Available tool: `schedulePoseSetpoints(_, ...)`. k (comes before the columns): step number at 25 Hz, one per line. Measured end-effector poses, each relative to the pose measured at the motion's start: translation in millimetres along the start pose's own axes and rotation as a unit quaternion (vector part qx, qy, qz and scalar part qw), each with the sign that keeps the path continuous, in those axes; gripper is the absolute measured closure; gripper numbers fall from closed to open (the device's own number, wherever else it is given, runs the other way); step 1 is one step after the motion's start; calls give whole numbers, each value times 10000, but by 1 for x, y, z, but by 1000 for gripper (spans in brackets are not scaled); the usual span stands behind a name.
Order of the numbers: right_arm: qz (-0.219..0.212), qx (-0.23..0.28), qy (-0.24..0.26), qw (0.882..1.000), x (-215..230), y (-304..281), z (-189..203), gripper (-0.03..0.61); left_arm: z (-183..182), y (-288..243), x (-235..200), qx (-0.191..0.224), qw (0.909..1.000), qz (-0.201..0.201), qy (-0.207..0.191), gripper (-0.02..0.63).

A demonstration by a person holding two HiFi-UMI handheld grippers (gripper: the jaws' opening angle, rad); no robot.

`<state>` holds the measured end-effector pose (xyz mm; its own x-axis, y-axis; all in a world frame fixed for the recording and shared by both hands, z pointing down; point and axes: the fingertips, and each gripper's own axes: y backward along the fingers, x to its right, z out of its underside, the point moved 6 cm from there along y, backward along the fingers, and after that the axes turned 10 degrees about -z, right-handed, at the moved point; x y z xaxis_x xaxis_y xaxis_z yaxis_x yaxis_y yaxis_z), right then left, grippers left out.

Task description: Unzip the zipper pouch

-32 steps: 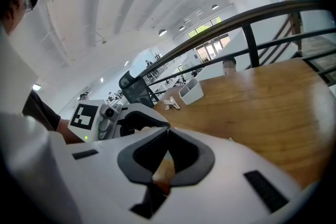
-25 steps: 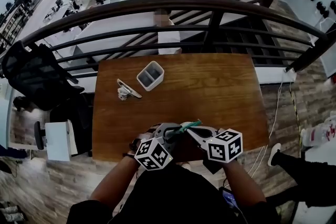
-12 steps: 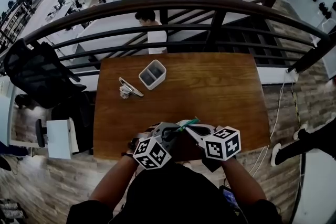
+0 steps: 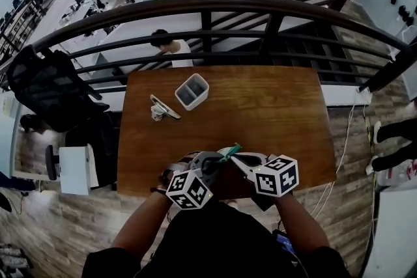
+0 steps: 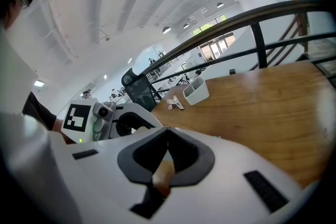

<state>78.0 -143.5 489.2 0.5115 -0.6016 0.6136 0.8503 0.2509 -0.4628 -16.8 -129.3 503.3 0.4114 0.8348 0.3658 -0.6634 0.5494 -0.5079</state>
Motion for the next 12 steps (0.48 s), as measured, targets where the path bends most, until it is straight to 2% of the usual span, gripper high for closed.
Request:
schedulePoseSetpoints(4,540,-89,69,9985,17,5,5,581,-5,4,-2,178,9998,-20,84,597)
schedulePoseSetpoints(7,499,37,-265,9984,27,17,7,581,-11,6,-3,271,9996,52,49,597)
schedulePoseSetpoints(12,634,-34,-33,9980,27,17,7,581,-9,3,-2,283,9992,113,241,597)
